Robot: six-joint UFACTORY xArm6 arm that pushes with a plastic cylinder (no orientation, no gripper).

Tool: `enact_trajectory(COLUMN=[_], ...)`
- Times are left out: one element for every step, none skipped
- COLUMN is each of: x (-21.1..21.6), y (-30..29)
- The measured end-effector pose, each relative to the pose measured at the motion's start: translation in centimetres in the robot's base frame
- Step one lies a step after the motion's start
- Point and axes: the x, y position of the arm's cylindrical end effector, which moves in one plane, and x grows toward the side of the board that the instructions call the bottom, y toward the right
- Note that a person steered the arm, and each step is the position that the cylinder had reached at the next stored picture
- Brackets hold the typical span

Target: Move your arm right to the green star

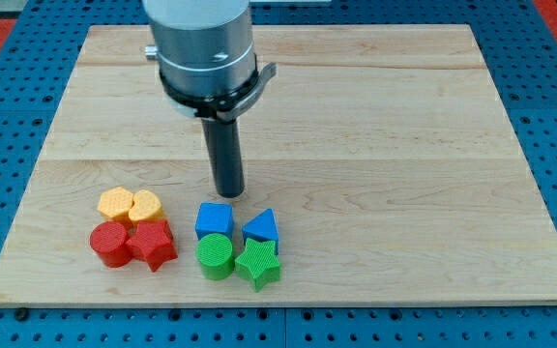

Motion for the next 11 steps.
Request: enact_trajectory(x=[0.0,0.0,0.0,0.0,0.5,2.7,4.3,5.7,7.5,7.6,11.2], y=[0.1,1.6,5.2,5.5,6.7,9.5,10.2,12.0,12.0,12.4,12.4])
